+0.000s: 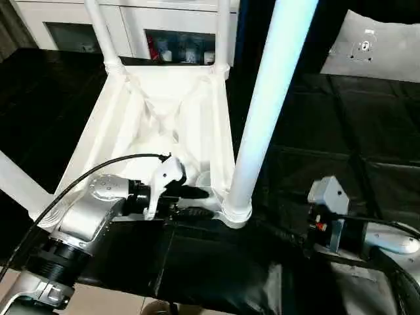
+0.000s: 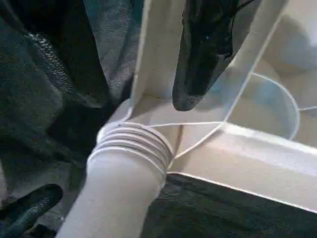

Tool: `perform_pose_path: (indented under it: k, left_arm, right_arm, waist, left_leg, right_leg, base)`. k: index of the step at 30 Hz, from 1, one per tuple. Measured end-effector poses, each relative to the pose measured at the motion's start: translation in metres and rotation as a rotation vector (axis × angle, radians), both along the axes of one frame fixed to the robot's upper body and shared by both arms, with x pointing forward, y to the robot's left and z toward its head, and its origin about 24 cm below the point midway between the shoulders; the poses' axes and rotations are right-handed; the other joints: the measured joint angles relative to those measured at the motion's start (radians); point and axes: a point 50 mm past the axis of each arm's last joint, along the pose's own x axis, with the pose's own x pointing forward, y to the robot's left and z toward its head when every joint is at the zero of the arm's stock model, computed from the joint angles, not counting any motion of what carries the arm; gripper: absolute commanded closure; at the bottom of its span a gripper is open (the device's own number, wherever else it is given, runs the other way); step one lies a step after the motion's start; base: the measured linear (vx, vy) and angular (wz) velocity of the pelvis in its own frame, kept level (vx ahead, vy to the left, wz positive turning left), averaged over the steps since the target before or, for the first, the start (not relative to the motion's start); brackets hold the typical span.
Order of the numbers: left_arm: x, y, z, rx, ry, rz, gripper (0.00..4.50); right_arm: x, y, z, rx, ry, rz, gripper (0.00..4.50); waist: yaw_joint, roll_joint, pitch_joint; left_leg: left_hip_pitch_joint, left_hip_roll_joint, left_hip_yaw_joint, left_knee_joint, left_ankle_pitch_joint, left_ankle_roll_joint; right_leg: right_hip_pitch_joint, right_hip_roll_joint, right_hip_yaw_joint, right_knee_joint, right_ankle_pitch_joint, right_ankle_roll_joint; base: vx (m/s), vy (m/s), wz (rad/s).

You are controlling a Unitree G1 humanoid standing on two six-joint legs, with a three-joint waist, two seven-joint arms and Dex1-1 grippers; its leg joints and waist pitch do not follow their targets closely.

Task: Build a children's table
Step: Rotate leg to tighten

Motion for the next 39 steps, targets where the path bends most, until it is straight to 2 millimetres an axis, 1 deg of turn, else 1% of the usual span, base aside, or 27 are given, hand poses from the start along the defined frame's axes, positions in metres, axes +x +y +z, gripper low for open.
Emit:
perform_pose_path:
  k: [3, 4, 6, 8, 11, 12, 15, 18, 19, 20, 21, 24, 25, 28, 29, 30, 31, 33, 34, 37, 39]
  left_arm:
    - [0.000, 0.006, -0.001, 0.050, -0.007, -0.002, 2.07]
    - [0.000, 0.008, -0.001, 0.072, -0.012, -0.007, 2.25]
    - [-0.001, 0.011, -0.004, 0.121, -0.021, -0.023, 2.25]
    - [-0.001, 0.013, -0.005, 0.145, -0.033, -0.029, 2.54]
    - [-0.001, 0.014, -0.005, 0.162, -0.053, -0.031, 2.74]
    - [0.000, 0.013, -0.004, 0.162, -0.061, -0.029, 2.74]
    - [0.002, 0.008, -0.004, 0.155, -0.110, -0.011, 3.06]
    - [0.002, 0.007, -0.005, 0.153, -0.117, -0.004, 3.12]
    - [0.002, 0.007, -0.005, 0.155, -0.120, -0.003, 3.34]
    - [0.001, 0.008, -0.005, 0.159, -0.123, -0.003, 3.34]
    - [0.000, 0.008, -0.005, 0.161, -0.123, -0.005, 3.50]
    - [-0.002, 0.009, -0.005, 0.166, -0.129, -0.010, 3.61]
    - [-0.003, 0.010, -0.005, 0.170, -0.134, -0.012, 3.81]
    - [-0.004, 0.009, -0.005, 0.174, -0.143, -0.018, 3.94]
    - [-0.004, 0.009, -0.005, 0.174, -0.145, -0.019, 4.02]
    - [-0.004, 0.009, -0.005, 0.177, -0.149, -0.020, 4.22]
    - [-0.004, 0.009, -0.005, 0.180, -0.154, -0.021, 4.22]
    - [-0.005, 0.010, -0.004, 0.186, -0.180, -0.032, 4.34]
    - [-0.005, 0.010, -0.003, 0.184, -0.190, -0.035, 4.47]
    - [-0.005, 0.010, -0.003, 0.174, -0.208, -0.044, 4.47]
    - [-0.006, 0.010, -0.003, 0.171, -0.207, -0.059, 4.47]
  right_arm:
    - [0.000, 0.000, 0.000, -0.001, -0.001, -0.006, 0.00]
    - [0.000, 0.000, 0.000, -0.002, 0.000, -0.007, 0.00]
    - [0.000, 0.000, 0.000, -0.002, -0.001, -0.006, 0.00]
    - [0.000, 0.001, 0.002, -0.002, -0.010, -0.003, 0.00]
    - [-0.001, 0.003, 0.005, -0.001, -0.023, 0.004, 0.00]
    - [-0.001, 0.003, 0.005, -0.001, -0.023, 0.004, 0.00]
    - [-0.002, 0.005, 0.004, 0.000, -0.018, 0.009, 0.00]
    - [-0.002, 0.005, 0.004, 0.000, -0.017, 0.009, 0.00]
    - [-0.002, 0.005, 0.004, 0.000, -0.017, 0.009, 0.00]
    - [-0.002, 0.005, 0.004, 0.000, -0.017, 0.009, 0.00]
    - [-0.002, 0.005, 0.004, 0.000, -0.017, 0.009, 0.00]
    - [-0.002, 0.005, 0.003, 0.000, -0.017, 0.009, 0.00]
    - [-0.002, 0.005, 0.003, 0.000, -0.016, 0.010, 0.00]
    - [-0.002, 0.006, 0.003, 0.001, -0.017, 0.015, 0.00]
    - [-0.001, 0.007, 0.004, 0.003, -0.018, 0.017, 0.00]
    - [-0.001, 0.008, 0.003, 0.004, -0.017, 0.018, 0.00]
    - [-0.001, 0.008, 0.003, 0.005, -0.016, 0.019, 0.00]
    - [0.004, 0.009, 0.004, 0.013, -0.026, 0.014, 0.00]
    - [0.007, 0.010, 0.005, 0.014, -0.035, 0.012, 0.00]
    - [0.016, 0.013, 0.011, 0.032, -0.075, 0.021, 0.00]
    - [0.021, 0.015, 0.012, 0.040, -0.089, 0.051, 0.00]
  waist:
    - [-0.003, 0.002, 0.001]
    - [-0.004, 0.003, 0.002]
    - [-0.008, 0.004, 0.003]
    - [-0.011, 0.006, 0.004]
    - [-0.013, 0.006, 0.005]
    - [-0.013, 0.006, 0.005]
    - [-0.012, 0.008, 0.007]
    - [-0.013, 0.008, 0.008]
    - [-0.013, 0.008, 0.008]
    - [-0.014, 0.007, 0.009]
    - [-0.014, 0.007, 0.009]
    - [-0.015, 0.007, 0.009]
    - [-0.016, 0.007, 0.009]
    - [-0.015, 0.007, 0.009]
    - [-0.015, 0.007, 0.009]
    - [-0.015, 0.006, 0.009]
    - [-0.015, 0.006, 0.010]
    - [-0.018, 0.003, 0.011]
    - [-0.019, 0.003, 0.012]
    - [-0.025, 0.001, 0.013]
    - [-0.024, 0.001, 0.013]
  left_leg:
    - [0.000, 0.000, 0.001, -0.002, 0.000, 0.000]
    - [0.000, 0.000, 0.002, -0.003, 0.000, 0.000]
    - [0.000, 0.000, 0.003, -0.005, 0.000, 0.000]
    - [0.000, 0.000, 0.003, -0.007, 0.000, 0.000]
    - [0.001, 0.000, 0.005, -0.009, 0.000, 0.000]
    - [0.001, 0.000, 0.005, -0.009, 0.000, 0.000]
    - [0.002, -0.001, 0.007, -0.010, 0.000, 0.000]
    - [0.004, -0.001, 0.009, -0.010, 0.000, 0.000]
    - [0.004, -0.001, 0.009, -0.010, 0.000, 0.000]
    - [0.004, -0.001, 0.010, -0.010, 0.000, 0.000]
    - [0.004, -0.001, 0.010, -0.011, 0.000, 0.000]
    - [0.004, -0.001, 0.010, -0.012, 0.000, 0.000]
    - [0.004, -0.001, 0.011, -0.012, 0.000, 0.000]
    - [0.004, -0.001, 0.011, -0.013, 0.000, 0.000]
    - [0.004, -0.001, 0.011, -0.013, 0.000, 0.000]
    - [0.005, -0.001, 0.011, -0.013, 0.000, 0.000]
    - [0.005, -0.001, 0.011, -0.013, 0.000, 0.000]
    - [0.004, -0.001, 0.011, -0.013, 0.000, 0.000]
    - [0.004, -0.001, 0.011, -0.013, 0.000, 0.000]
    - [0.004, -0.001, 0.012, -0.012, 0.000, 0.000]
    - [0.004, -0.001, 0.013, -0.012, 0.000, 0.001]
  right_leg:
    - [0.000, 0.000, 0.001, -0.003, 0.001, 0.000]
    - [0.000, 0.000, 0.001, -0.003, 0.001, 0.000]
    - [0.000, 0.000, 0.002, -0.005, 0.001, 0.000]
    - [-0.001, 0.001, 0.002, -0.006, 0.001, 0.000]
    - [-0.001, 0.001, 0.003, -0.007, 0.001, 0.000]
    - [-0.001, 0.001, 0.003, -0.008, 0.001, 0.000]
    - [-0.001, 0.001, 0.006, -0.008, 0.001, 0.000]
    - [-0.001, 0.001, 0.008, -0.007, 0.001, 0.000]
    - [-0.001, 0.001, 0.009, -0.007, 0.001, 0.000]
    - [-0.001, 0.001, 0.009, -0.007, 0.001, 0.000]
    - [-0.001, 0.001, 0.010, -0.008, 0.001, 0.000]
    - [-0.002, 0.001, 0.010, -0.008, 0.001, 0.000]
    - [-0.003, 0.001, 0.010, -0.008, 0.001, 0.000]
    - [-0.003, 0.002, 0.010, -0.008, 0.001, 0.000]
    - [-0.003, 0.002, 0.010, -0.008, 0.001, 0.000]
    - [-0.003, 0.002, 0.011, -0.008, 0.001, 0.000]
    - [-0.003, 0.002, 0.011, -0.008, 0.001, 0.000]
    - [-0.003, 0.002, 0.011, -0.007, 0.002, 0.000]
    - [-0.003, 0.002, 0.012, -0.007, 0.002, 0.000]
    - [-0.004, 0.002, 0.012, -0.007, 0.003, 0.000]
    - [-0.005, 0.002, 0.013, -0.008, 0.003, 0.000]
  base:
    - [0.000, 0.000, 0.00]
    - [0.000, 0.000, 0.00]
    - [0.000, 0.000, 0.00]
    - [0.000, 0.000, 0.00]
    - [0.000, 0.000, 0.00]
    - [0.000, 0.000, 0.00]
    - [0.000, 0.000, 0.00]
    - [0.000, 0.000, 0.00]
    - [0.000, 0.000, 0.00]
    - [0.000, 0.000, 0.00]
    - [0.000, 0.000, 0.00]
    - [0.000, 0.000, 0.00]
    - [0.000, 0.000, 0.00]
    - [0.000, 0.000, 0.00]
    - [0.000, 0.000, 0.00]
    - [0.000, 0.000, 0.00]
    - [0.000, 0.000, 0.00]
    - [0.000, 0.000, 0.00]
    - [0.000, 0.000, 0.00]
    - [0.000, 0.000, 0.00]
    - [0.000, 0.000, 0.00]
